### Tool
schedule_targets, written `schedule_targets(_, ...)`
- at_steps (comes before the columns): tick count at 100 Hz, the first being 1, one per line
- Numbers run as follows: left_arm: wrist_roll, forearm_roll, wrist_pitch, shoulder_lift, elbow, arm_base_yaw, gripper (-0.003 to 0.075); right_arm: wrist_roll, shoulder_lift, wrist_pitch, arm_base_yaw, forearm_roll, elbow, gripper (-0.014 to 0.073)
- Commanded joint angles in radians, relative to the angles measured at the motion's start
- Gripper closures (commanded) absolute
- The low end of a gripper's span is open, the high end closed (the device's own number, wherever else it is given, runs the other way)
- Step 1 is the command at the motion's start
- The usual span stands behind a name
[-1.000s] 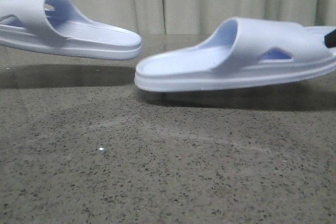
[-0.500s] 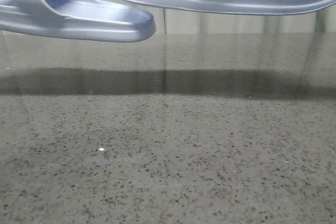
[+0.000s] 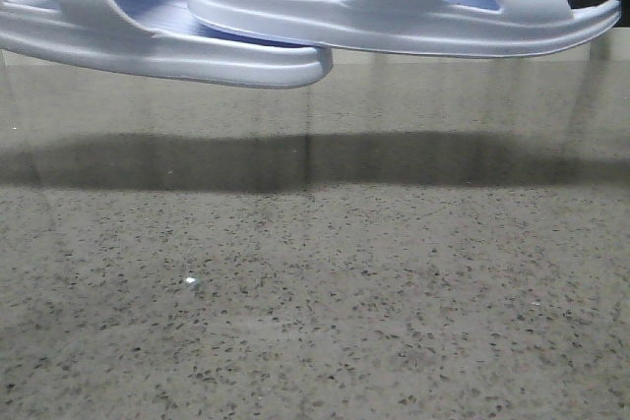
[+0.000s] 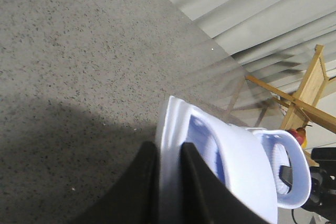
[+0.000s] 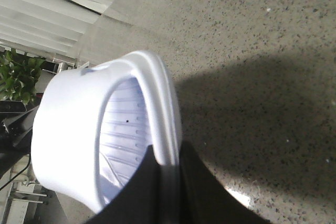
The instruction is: Insert blue slippers together front up
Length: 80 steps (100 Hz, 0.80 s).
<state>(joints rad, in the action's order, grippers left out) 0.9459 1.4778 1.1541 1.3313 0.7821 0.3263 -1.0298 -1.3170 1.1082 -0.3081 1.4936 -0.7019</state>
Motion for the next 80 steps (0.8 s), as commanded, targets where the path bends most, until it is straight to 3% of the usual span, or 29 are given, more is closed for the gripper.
schedule_targets(1, -0.009, 0.112, 0.078, -0.020, 0.011, -0.006, 0.0705, -0.020, 0.008, 0.038, 0.009, 0.074, -0.043, 0.0700)
schedule_targets(44, -0.007, 0.184, 0.111, -0.020, -0.037, -0.008, 0.0705, -0.020, -0.072, 0.002, 0.144, 0.065, -0.127, 0.0700)
schedule_targets(80, 0.017, 0.216, 0.078, -0.014, -0.046, -0.121, 0.0705, -0.020, -0.186, -0.014, 0.293, 0.087, -0.206, 0.0700)
